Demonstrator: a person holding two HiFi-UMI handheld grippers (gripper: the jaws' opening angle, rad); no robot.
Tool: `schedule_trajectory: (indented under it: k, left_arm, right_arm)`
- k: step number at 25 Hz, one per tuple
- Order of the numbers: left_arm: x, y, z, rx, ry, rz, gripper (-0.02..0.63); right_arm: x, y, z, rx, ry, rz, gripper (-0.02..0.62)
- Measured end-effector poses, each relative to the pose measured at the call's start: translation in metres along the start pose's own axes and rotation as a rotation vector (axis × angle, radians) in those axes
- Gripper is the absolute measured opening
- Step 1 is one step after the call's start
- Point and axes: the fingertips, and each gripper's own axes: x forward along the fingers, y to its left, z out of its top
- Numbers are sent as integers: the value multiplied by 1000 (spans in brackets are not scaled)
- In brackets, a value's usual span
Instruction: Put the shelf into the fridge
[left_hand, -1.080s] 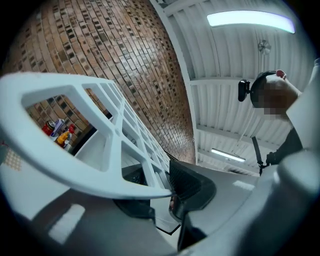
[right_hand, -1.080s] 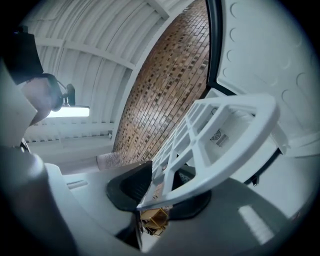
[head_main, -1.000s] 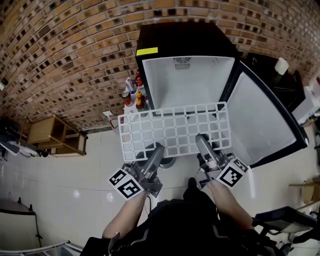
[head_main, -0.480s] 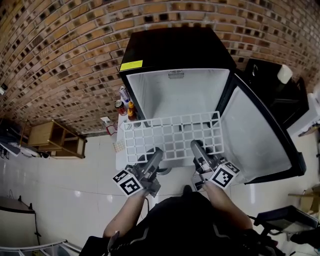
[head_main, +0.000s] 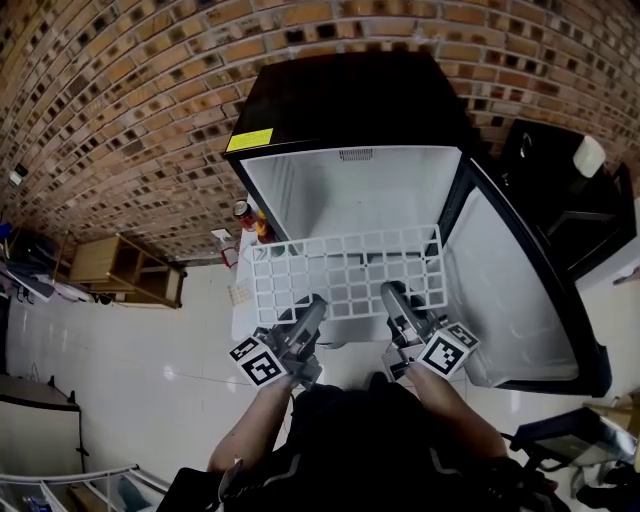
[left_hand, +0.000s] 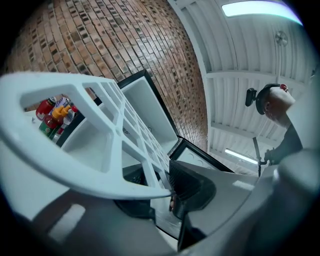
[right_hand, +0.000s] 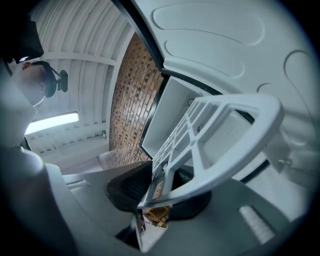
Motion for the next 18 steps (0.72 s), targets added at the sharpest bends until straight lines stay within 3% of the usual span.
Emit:
schedule_trajectory:
  k: [18]
  left_arm:
    - [43, 69, -21, -112, 124, -12, 83]
  right_arm:
    - [18, -68, -10, 92, -4, -159, 95]
